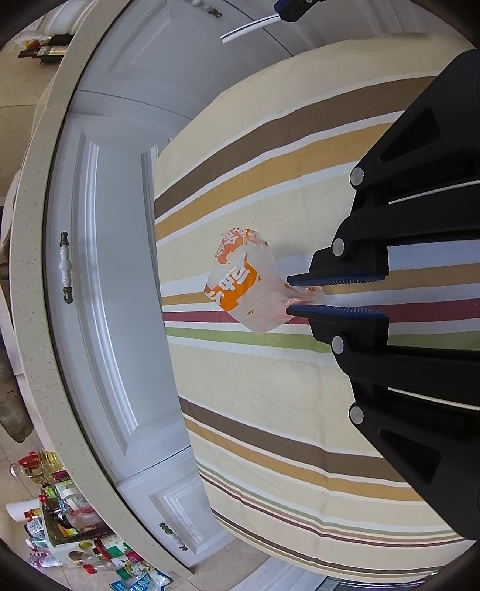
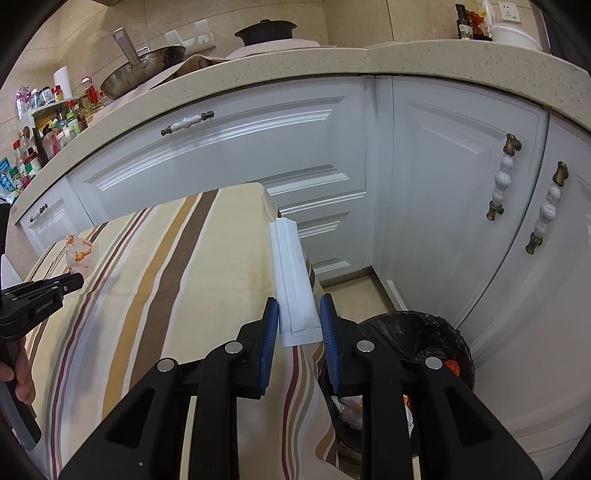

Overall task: Collect trash
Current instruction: 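Carry both wrappers over the bin and open both grippers to drop them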

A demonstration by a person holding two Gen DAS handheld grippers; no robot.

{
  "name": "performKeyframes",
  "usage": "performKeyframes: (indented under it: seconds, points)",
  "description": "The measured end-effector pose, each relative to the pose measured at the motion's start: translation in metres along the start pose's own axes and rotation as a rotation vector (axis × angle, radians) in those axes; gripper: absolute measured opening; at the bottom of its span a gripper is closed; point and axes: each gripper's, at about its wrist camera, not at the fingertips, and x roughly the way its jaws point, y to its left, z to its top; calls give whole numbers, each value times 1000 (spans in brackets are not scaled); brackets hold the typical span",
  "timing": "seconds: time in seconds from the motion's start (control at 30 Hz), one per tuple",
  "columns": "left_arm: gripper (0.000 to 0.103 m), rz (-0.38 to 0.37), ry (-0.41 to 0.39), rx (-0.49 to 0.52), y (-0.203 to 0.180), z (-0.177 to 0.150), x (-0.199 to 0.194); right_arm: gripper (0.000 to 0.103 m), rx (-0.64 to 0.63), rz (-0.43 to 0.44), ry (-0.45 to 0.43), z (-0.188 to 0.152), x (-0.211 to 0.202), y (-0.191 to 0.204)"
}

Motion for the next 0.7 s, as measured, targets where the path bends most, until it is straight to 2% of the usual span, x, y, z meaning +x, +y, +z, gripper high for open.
performKeyframes:
  seconds: [0.3,0.5,0.7]
  points:
    - [10,-23,-23,23,-15,-13,-34,25,-1,-49,-39,-5,-37,-8]
    - [10,-80,-51,63,-46,-20,-59,25,20,-111,-57,-14,-65,-30]
    - [10,-148,-80,129,-94,-27,-82,25,51,-164,-66,-25,-85,-52]
